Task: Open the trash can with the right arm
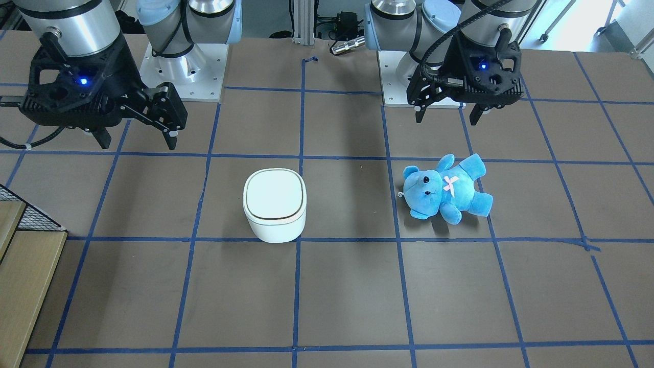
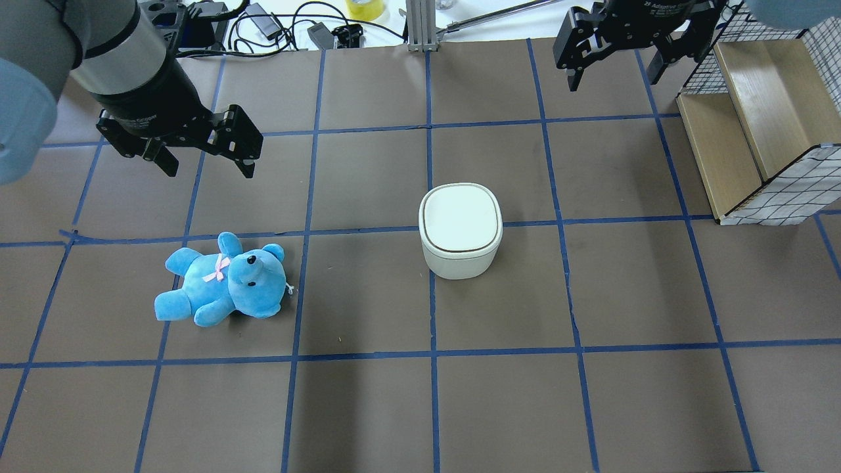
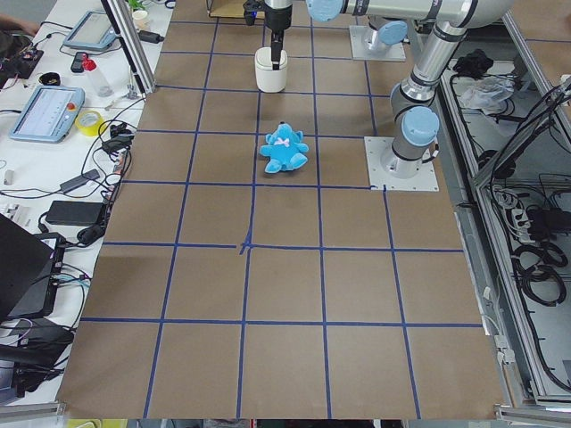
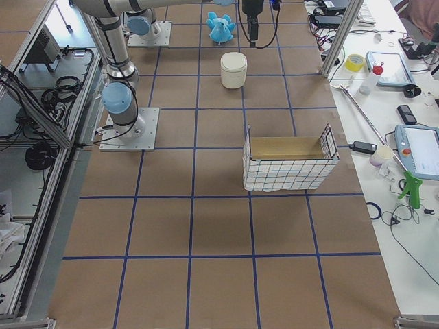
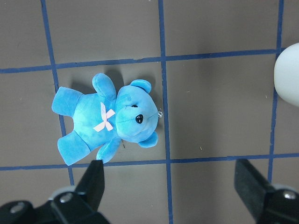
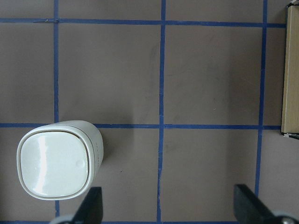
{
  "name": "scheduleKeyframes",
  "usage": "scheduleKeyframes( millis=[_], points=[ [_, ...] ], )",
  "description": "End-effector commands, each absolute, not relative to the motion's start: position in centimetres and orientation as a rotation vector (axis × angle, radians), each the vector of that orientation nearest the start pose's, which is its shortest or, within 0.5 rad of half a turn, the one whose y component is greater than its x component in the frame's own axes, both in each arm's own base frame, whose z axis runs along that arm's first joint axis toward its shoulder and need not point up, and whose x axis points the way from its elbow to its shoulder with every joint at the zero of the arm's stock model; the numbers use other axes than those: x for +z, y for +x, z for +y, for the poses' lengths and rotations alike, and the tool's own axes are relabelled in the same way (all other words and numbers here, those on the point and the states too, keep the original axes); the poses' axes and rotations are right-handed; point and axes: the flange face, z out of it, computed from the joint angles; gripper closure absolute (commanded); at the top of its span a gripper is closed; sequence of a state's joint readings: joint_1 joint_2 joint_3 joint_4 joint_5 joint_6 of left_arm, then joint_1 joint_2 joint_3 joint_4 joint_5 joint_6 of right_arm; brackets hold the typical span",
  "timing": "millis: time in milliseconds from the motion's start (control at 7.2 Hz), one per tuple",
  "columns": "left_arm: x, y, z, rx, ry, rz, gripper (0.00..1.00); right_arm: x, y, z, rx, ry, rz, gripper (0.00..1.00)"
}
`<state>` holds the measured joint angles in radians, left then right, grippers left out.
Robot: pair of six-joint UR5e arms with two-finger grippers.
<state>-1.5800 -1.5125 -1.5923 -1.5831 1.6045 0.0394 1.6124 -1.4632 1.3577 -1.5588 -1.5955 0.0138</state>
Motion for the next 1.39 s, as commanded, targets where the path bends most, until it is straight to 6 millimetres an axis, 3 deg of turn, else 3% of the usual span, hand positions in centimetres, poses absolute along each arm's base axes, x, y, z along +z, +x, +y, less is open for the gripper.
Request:
scheduleKeyframes(
  millis=[0,556,694,972,1111,1250],
  points=[
    [50.4,-13.4,-46.8,-0.037,0.076,3.106,0.0,53.8,15.4,-53.9,-0.166,-0.051,3.159,0.0],
    [50.4,-13.4,-46.8,-0.037,0.073,3.106,0.0,53.5,15.4,-54.1,-0.159,-0.032,3.159,0.0],
    [50.4,-13.4,-46.8,-0.037,0.073,3.106,0.0,53.5,15.4,-54.1,-0.156,-0.027,3.159,0.09],
    [50.4,-13.5,-46.8,-0.037,0.076,3.106,0.0,53.3,15.5,-54.1,-0.152,0.033,3.154,0.89],
    [50.4,-13.4,-46.8,-0.037,0.073,3.106,0.0,52.9,16.5,-54.2,-0.141,0.062,3.157,1.0],
    [50.4,-13.4,-46.8,-0.037,0.076,3.106,0.0,52.1,18.9,-54.1,-0.138,0.043,3.156,1.0]
  ],
)
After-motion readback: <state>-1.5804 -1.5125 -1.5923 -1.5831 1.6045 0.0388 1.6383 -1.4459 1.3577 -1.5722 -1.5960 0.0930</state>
